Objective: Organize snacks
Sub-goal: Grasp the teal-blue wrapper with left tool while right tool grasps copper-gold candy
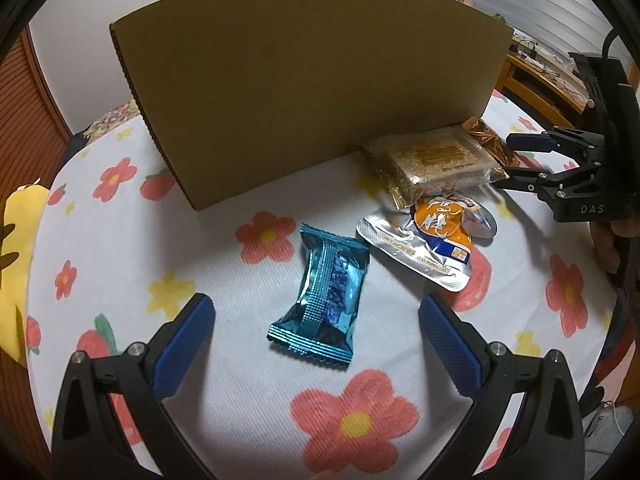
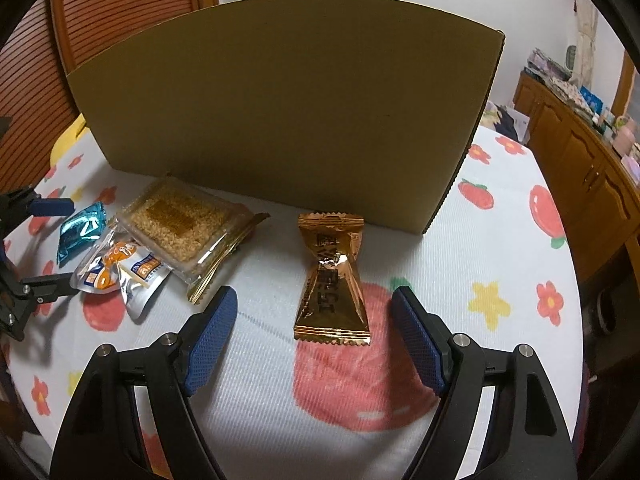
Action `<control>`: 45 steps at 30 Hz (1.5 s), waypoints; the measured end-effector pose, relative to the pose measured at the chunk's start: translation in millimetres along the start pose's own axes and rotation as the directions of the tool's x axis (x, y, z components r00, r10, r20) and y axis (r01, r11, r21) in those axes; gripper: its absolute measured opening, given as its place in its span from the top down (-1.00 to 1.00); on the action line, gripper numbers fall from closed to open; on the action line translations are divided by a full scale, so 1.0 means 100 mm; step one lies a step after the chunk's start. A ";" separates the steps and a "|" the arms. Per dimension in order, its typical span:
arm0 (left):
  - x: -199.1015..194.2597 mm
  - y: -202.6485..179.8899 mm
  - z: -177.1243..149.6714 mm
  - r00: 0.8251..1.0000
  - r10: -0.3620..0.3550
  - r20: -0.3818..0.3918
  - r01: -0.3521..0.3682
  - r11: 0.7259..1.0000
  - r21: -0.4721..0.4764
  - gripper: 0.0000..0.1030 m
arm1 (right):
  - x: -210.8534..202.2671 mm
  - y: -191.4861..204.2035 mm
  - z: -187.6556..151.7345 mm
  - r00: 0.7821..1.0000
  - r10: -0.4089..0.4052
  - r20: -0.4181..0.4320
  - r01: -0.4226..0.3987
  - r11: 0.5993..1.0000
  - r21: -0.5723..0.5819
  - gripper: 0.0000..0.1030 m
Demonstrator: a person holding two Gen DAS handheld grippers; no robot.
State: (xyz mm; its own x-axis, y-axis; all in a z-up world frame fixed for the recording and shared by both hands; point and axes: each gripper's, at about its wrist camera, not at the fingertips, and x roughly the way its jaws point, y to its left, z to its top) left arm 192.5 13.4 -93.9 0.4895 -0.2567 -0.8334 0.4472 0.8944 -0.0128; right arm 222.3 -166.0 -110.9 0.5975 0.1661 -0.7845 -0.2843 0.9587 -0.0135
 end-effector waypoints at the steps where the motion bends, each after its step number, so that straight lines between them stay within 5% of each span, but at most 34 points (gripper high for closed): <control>1: 0.01 0.00 0.02 1.000 0.000 -0.002 0.000 1.000 0.001 -1.00 | 0.00 -0.01 0.00 1.000 0.000 0.000 0.000 1.000 0.000 -0.59; 13: 0.04 0.08 0.11 0.999 -0.028 -0.030 0.029 1.000 0.005 -0.86 | 0.00 -0.01 0.00 1.000 -0.001 0.000 0.001 1.000 0.000 -0.59; 16: 0.01 0.12 0.13 0.999 -0.032 -0.014 0.032 0.999 0.003 -0.49 | 0.00 0.00 0.00 1.000 0.000 0.000 0.000 1.000 0.000 -0.59; 18: -0.01 0.13 0.14 1.000 -0.013 -0.005 0.013 1.000 0.008 0.00 | 0.00 -0.01 -0.01 1.000 -0.001 0.000 0.001 1.000 0.000 -0.59; 22: -0.05 0.12 0.12 1.000 -0.019 0.002 0.019 1.000 0.017 0.47 | 0.00 -0.01 -0.01 1.000 0.000 0.000 0.000 1.000 0.000 -0.59; 37: -0.25 -0.02 -0.14 0.996 -0.020 0.084 0.020 1.000 -0.009 0.50 | 0.00 0.01 0.00 1.000 -0.004 0.002 0.004 1.000 0.002 -0.53; 41: -0.27 -0.02 -0.18 0.995 -0.027 0.099 0.030 0.999 -0.030 0.50 | -0.03 -0.04 0.01 1.000 -0.014 0.010 0.014 1.000 0.019 -0.26; 45: -0.29 -0.02 -0.23 0.994 -0.018 0.110 0.023 0.999 -0.045 0.50 | -0.06 -0.05 0.02 1.000 -0.023 0.018 0.022 1.000 0.017 0.35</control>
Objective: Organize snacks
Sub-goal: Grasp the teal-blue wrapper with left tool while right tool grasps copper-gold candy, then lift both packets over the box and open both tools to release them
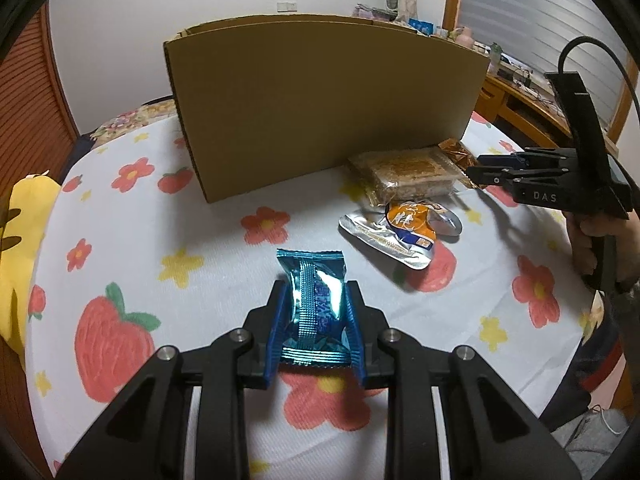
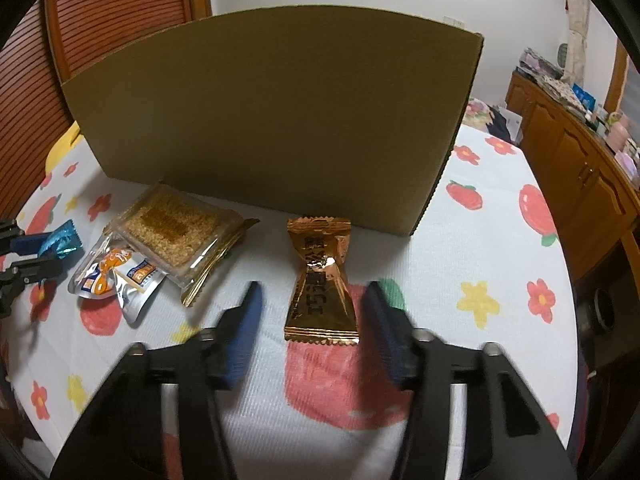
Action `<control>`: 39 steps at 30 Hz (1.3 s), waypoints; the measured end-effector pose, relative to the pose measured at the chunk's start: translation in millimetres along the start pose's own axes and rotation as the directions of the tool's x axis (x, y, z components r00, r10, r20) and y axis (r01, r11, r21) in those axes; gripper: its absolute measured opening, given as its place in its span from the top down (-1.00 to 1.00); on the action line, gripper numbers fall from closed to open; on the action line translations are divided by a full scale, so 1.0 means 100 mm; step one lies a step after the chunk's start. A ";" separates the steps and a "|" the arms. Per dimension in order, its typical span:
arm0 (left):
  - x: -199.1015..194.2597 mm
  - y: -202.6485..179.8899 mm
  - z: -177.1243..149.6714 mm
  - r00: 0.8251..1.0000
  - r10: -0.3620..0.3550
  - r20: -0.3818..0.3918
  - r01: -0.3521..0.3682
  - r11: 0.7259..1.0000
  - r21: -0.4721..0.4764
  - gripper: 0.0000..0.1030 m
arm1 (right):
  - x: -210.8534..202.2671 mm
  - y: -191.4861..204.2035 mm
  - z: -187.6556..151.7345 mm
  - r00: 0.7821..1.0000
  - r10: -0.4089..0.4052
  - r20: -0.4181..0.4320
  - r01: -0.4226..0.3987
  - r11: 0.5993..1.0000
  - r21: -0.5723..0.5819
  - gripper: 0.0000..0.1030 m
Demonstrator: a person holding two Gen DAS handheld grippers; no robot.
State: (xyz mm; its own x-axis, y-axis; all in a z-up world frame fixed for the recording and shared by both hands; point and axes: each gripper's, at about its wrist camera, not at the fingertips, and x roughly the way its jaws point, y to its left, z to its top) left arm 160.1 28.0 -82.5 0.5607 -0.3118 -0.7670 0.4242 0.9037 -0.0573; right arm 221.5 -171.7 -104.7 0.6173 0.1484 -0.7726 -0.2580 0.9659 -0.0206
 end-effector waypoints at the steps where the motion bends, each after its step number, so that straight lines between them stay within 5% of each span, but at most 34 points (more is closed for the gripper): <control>1: -0.01 0.00 -0.01 1.000 0.006 0.003 -0.006 1.000 0.003 0.50 | -0.01 0.00 0.00 1.000 -0.002 -0.001 0.002 1.000 -0.004 0.40; 6: -0.03 -0.04 -0.06 1.000 0.013 0.011 -0.013 1.000 0.012 0.50 | -0.07 0.02 -0.04 1.000 -0.010 -0.004 0.010 0.999 -0.031 0.55; 32: -0.11 -0.04 -0.11 0.999 -0.025 0.022 0.025 1.000 -0.016 0.72 | -0.38 0.05 -0.26 0.997 0.056 0.057 -0.057 0.998 0.003 0.56; 39: -0.29 -0.06 -0.04 0.996 -0.035 0.087 0.037 0.999 -0.027 0.72 | -0.47 0.09 -0.25 0.994 0.069 0.084 -0.069 0.998 0.003 0.56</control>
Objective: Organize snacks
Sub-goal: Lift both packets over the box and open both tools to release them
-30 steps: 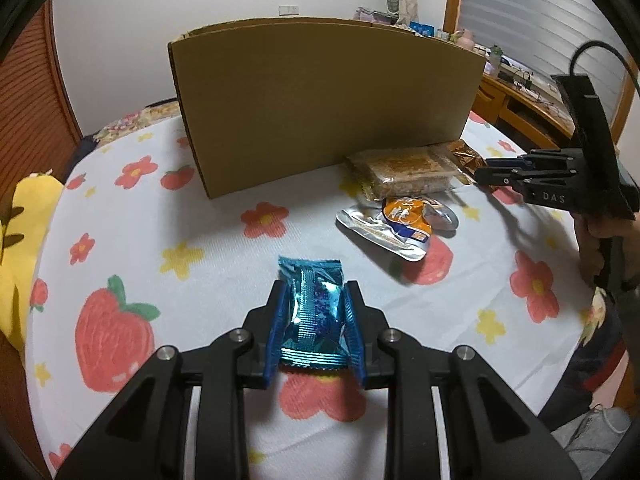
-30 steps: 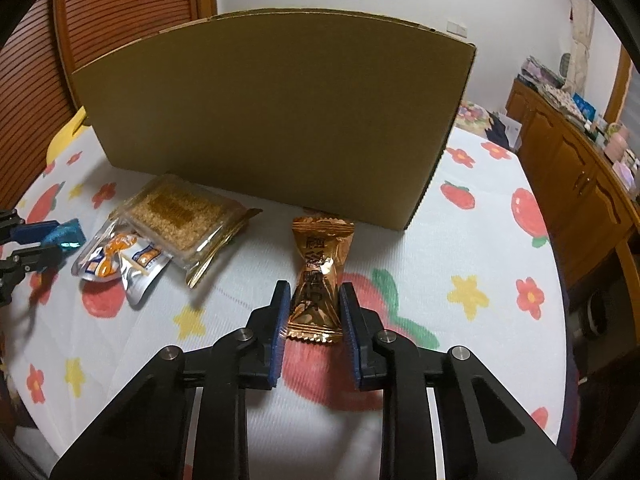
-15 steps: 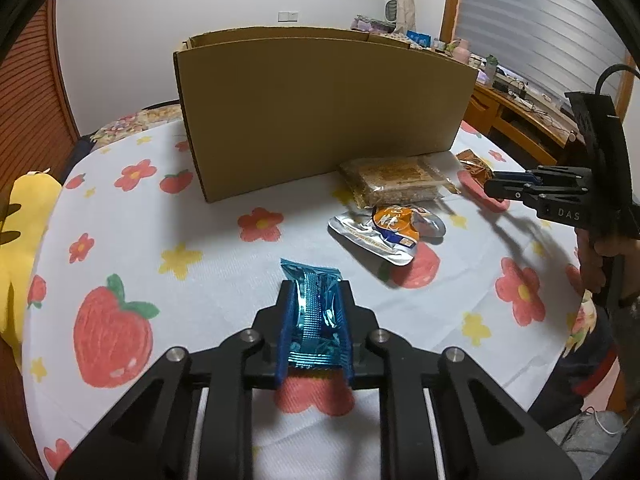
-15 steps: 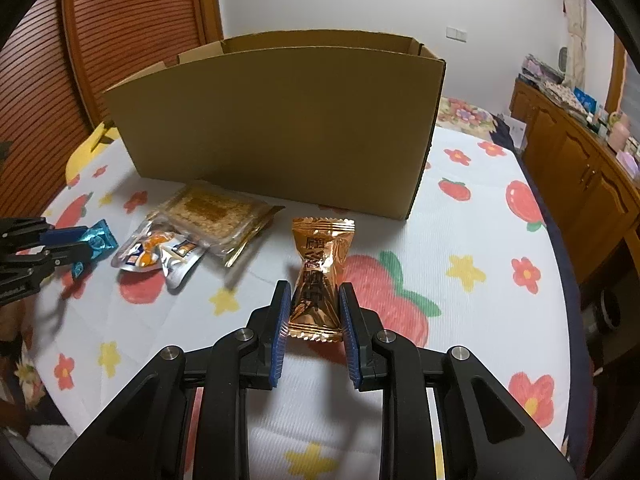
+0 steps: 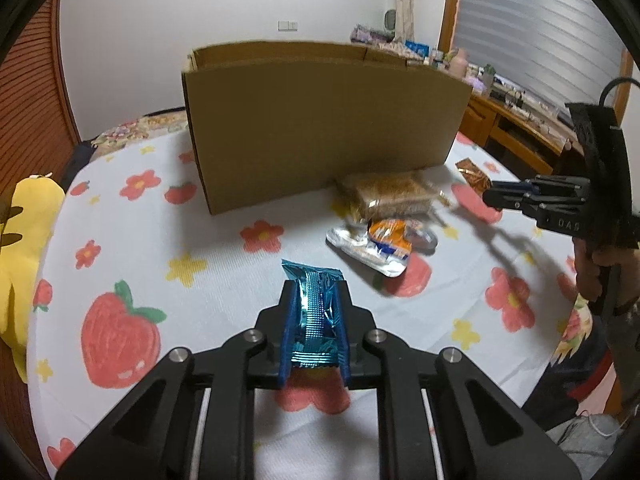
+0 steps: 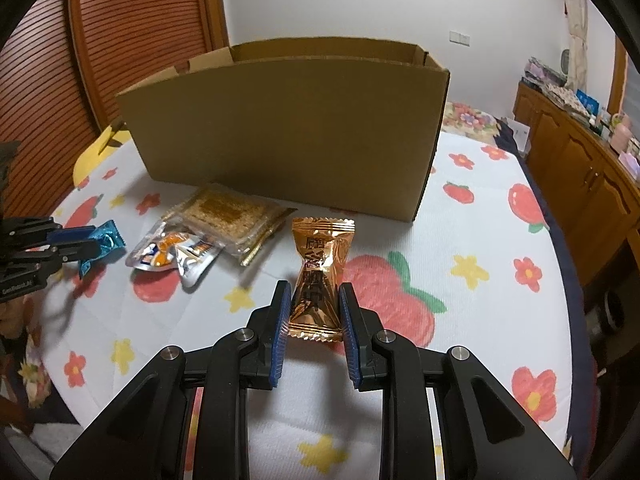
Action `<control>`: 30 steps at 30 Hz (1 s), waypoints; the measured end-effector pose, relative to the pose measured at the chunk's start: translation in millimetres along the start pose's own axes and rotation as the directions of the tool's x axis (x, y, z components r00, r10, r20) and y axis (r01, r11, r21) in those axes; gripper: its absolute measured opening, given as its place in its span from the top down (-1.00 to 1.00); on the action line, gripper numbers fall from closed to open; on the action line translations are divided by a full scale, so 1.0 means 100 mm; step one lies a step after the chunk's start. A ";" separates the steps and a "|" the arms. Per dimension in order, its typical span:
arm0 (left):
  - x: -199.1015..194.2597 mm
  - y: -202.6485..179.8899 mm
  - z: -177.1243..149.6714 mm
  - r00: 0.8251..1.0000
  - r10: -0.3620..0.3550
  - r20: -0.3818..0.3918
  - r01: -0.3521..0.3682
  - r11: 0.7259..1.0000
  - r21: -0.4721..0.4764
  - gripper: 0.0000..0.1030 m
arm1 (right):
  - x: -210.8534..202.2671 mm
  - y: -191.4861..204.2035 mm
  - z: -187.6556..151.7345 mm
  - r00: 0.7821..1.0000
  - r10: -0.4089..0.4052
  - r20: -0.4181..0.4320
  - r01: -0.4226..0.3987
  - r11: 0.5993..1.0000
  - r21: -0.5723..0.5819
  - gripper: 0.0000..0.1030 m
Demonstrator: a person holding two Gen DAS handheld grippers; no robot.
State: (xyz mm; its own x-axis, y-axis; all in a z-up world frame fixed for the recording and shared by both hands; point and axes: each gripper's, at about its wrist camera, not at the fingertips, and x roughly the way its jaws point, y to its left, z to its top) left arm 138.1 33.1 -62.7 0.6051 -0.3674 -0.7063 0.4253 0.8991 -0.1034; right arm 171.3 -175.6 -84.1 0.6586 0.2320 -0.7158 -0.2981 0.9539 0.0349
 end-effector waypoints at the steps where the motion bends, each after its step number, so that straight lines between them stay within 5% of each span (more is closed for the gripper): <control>1: -0.03 0.00 0.02 1.000 -0.001 0.010 0.001 1.000 -0.001 0.72 | -0.03 0.01 0.01 1.000 0.004 0.008 -0.004 1.000 -0.001 0.56; 17: -0.37 0.09 0.77 0.977 0.030 0.209 -0.031 0.999 0.005 0.72 | -0.50 0.14 0.57 0.986 0.010 0.166 -0.001 0.998 -0.057 0.56; 30: -0.28 0.18 1.26 0.961 0.063 0.269 -0.064 0.998 -0.005 0.72 | -0.46 0.16 1.03 0.975 0.004 0.220 0.014 0.997 -0.078 0.56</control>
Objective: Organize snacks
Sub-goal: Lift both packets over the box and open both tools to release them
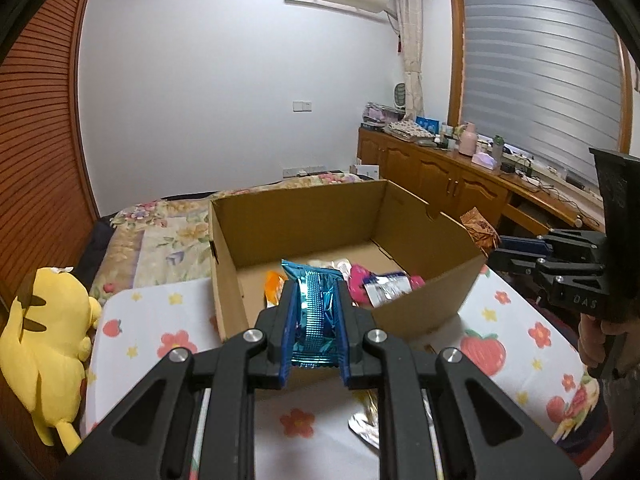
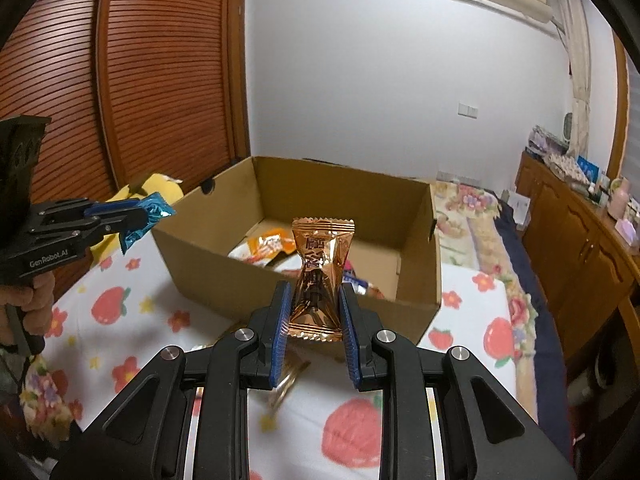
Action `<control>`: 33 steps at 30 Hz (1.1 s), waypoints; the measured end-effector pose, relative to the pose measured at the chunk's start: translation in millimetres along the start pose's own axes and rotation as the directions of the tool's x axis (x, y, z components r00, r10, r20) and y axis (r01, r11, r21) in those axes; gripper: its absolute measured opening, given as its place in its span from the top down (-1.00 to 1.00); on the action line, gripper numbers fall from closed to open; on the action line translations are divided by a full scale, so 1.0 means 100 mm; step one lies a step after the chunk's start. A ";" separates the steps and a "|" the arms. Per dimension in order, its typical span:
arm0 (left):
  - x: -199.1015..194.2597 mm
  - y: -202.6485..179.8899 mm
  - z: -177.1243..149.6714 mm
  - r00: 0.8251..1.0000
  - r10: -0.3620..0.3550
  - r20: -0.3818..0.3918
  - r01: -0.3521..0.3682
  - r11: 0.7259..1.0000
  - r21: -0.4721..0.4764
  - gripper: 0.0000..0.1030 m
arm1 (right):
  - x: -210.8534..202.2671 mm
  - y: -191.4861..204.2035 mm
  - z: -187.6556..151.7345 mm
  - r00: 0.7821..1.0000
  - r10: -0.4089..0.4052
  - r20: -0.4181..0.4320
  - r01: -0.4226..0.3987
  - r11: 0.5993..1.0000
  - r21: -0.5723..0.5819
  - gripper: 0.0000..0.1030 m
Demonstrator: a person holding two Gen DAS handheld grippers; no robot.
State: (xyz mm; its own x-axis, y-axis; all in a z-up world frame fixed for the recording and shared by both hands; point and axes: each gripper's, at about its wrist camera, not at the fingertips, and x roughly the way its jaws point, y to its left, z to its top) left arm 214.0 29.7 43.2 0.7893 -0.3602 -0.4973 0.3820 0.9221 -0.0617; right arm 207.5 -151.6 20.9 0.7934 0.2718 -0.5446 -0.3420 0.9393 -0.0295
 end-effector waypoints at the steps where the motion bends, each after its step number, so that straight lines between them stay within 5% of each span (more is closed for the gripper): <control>1: 0.03 0.02 0.03 1.000 0.005 0.001 -0.005 1.000 -0.003 0.72 | 0.03 -0.01 0.03 1.000 -0.001 0.001 0.001 1.000 0.001 0.56; 21: 0.56 0.14 0.29 0.997 0.060 -0.038 -0.060 0.998 -0.006 0.71 | 0.51 -0.30 0.20 1.000 -0.004 -0.030 0.007 0.995 0.097 0.56; 33: 1.03 0.07 0.40 0.985 0.037 -0.166 -0.036 0.999 0.009 0.71 | 1.09 -0.28 0.39 0.989 0.019 -0.150 -0.005 0.995 0.097 0.56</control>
State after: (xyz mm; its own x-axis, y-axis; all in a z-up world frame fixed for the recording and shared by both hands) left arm 317.5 -6.6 26.3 0.7118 -0.2975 -0.6362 0.3579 0.9331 -0.0360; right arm 323.3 -139.8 -5.1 0.7023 0.2555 -0.6644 -0.2951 0.9539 0.0548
